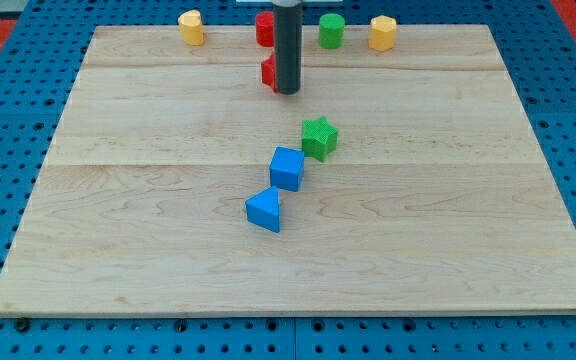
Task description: Slide the green star slightly upwards
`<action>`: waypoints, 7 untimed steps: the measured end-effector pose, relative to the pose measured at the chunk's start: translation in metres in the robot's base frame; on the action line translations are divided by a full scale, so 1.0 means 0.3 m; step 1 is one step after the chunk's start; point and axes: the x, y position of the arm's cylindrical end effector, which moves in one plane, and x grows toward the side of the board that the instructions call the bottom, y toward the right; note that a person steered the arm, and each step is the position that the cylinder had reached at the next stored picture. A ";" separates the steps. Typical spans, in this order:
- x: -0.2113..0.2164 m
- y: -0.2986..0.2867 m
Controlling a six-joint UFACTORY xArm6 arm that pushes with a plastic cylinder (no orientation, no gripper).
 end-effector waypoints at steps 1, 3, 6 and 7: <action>-0.074 -0.002; 0.040 0.053; 0.428 0.241; 0.426 0.040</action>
